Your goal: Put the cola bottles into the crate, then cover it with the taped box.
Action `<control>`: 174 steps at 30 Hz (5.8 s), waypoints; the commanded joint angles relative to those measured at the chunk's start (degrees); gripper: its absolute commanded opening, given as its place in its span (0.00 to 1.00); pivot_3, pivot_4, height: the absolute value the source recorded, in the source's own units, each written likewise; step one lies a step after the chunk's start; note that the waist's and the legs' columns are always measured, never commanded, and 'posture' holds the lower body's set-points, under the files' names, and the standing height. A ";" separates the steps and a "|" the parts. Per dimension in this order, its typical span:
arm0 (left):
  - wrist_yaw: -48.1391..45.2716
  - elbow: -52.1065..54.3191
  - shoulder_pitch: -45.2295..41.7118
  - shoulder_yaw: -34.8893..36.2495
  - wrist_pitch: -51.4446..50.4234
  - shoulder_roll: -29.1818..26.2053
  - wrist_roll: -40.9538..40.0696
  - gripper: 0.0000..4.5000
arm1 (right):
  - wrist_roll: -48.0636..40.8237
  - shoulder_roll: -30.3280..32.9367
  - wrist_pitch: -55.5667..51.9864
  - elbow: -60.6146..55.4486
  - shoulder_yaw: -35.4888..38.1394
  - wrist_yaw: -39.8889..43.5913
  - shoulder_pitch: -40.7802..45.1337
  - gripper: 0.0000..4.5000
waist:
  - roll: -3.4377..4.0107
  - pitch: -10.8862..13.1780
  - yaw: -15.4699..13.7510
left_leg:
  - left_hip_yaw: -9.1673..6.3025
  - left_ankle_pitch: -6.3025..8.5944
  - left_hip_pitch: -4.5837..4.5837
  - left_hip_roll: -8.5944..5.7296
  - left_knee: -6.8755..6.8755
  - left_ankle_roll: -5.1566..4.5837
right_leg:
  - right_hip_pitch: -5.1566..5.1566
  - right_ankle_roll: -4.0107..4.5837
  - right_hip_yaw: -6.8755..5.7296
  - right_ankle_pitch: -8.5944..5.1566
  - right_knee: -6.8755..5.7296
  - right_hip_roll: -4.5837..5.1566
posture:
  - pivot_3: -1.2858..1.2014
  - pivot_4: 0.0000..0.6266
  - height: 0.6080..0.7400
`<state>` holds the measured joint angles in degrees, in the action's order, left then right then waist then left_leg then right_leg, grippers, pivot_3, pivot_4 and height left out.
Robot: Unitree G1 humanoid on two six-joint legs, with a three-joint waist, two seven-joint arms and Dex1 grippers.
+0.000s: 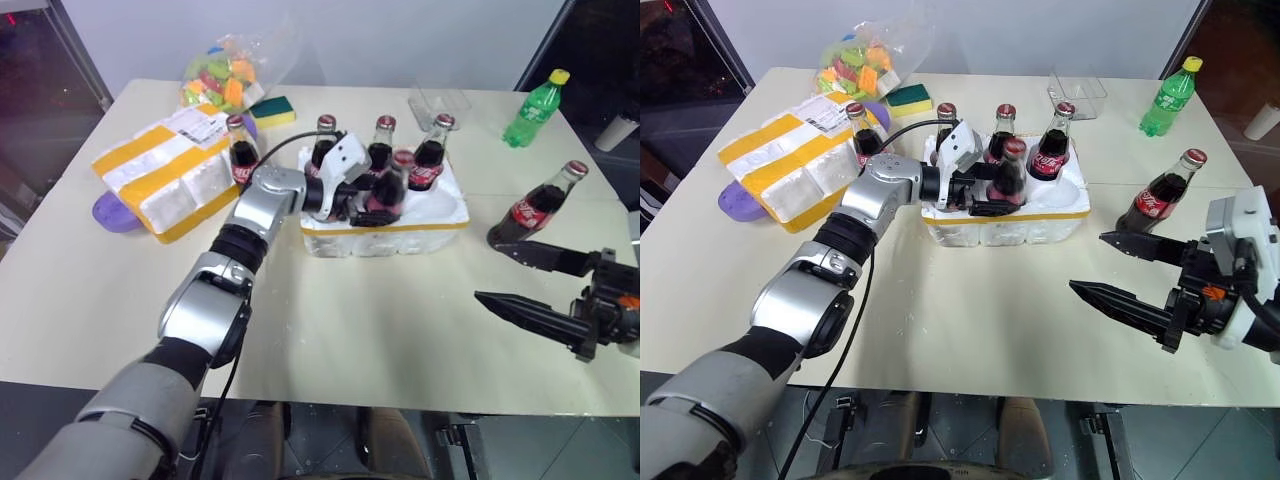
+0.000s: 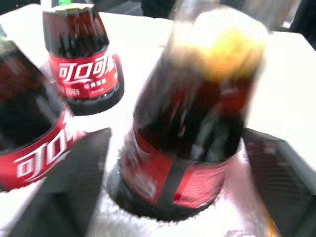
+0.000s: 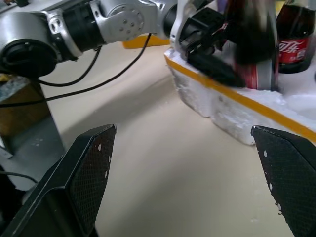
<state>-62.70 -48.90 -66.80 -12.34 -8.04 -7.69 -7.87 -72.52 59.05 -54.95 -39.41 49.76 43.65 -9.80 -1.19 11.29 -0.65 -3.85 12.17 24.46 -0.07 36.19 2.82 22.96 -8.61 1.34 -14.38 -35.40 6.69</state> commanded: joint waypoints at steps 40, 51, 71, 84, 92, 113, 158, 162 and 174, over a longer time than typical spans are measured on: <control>38.32 37.25 19.78 14.81 -28.63 -16.45 1.34 0.99 | 10.19 2.91 6.05 6.07 -15.29 0.50 16.70 1.00 | 0.02 -0.02 1.05 | -0.10 -0.03 -0.17 -0.01 0.24 0.05 | -0.11 0.00 0.00 -0.03 -0.48 -0.01 | 0.52 0.24 0.99; 39.57 22.15 13.92 12.97 -20.17 -13.64 3.64 0.99 | 9.33 2.73 4.56 5.69 -12.63 -2.53 16.05 1.00 | 0.02 -0.02 0.94 | -0.10 -0.03 -0.16 -0.02 0.22 0.05 | -0.09 -0.01 0.00 -0.02 -0.54 0.00 | 0.52 0.24 0.99; 32.88 20.77 8.81 19.44 -20.54 -18.19 -2.67 0.63 | 8.28 0.05 4.79 3.70 -10.07 -6.82 12.11 1.00 | -0.02 0.01 1.34 | -0.09 -0.03 -0.04 -0.03 0.11 0.06 | 0.17 -0.02 0.01 -0.02 -0.63 0.00 | 0.52 0.24 0.99; 8.86 40.28 5.85 17.56 -39.78 -26.41 -20.88 0.63 | 8.61 -0.29 5.20 3.78 -10.34 -7.80 11.49 1.00 | -0.02 0.02 1.14 | -0.09 -0.06 -0.05 -0.03 0.10 0.11 | 0.13 -0.01 0.01 -0.03 -0.64 0.01 | 0.52 0.24 0.99; 6.17 40.70 9.13 7.64 -32.93 -21.55 -15.91 0.63 | 8.13 -1.51 4.91 1.75 -8.62 -9.42 8.91 1.00 | -0.02 0.03 1.39 | -0.10 -0.08 -0.05 -0.03 0.06 0.12 | 0.19 0.01 0.02 -0.03 -0.65 0.00 | 0.52 0.24 0.99; 5.49 43.45 14.85 9.03 -29.86 -21.39 -14.32 0.98 | 21.28 -6.41 8.33 4.14 -8.45 -16.05 1.60 1.00 | 0.00 0.01 1.44 | -0.09 -0.08 -0.05 -0.03 0.06 0.12 | 0.20 0.02 0.04 -0.04 -0.67 0.00 | 0.52 0.24 0.99; 7.08 70.82 27.69 15.85 -41.19 -33.86 -38.49 1.00 | 41.57 -16.46 26.54 45.13 -25.21 -11.66 38.67 0.62 | 0.52 0.21 1.73 | 0.02 -0.10 -0.48 -0.02 -0.04 0.13 | -0.12 0.07 0.13 -0.08 -0.64 -0.01 | 0.52 0.24 0.99; 8.14 70.60 28.51 16.55 -40.91 -33.78 -38.18 1.00 | 31.10 -15.78 17.43 34.91 -23.08 -9.75 41.20 0.62 | 0.79 0.37 1.99 | 0.02 -0.11 -0.30 -0.01 -0.10 0.12 | 0.17 0.07 0.17 -0.07 -0.76 -0.04 | 0.52 0.24 0.99; 9.43 69.82 28.72 15.94 -38.88 -33.46 -36.65 1.00 | 31.15 -16.17 10.32 29.99 -35.21 -7.51 44.91 0.62 | 0.75 0.38 1.44 | 0.00 -0.11 -0.10 -0.02 -0.02 0.12 | 0.25 0.08 0.15 -0.08 -0.68 -0.04 | 0.52 0.24 0.99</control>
<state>-53.43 20.30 -37.81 2.57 -48.17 -40.88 -44.63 -42.64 41.94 -46.40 -8.11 14.28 35.49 33.71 -0.44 11.67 0.79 -3.84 12.06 24.37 -0.08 36.15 2.95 23.24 -8.53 1.49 -14.46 -36.09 6.65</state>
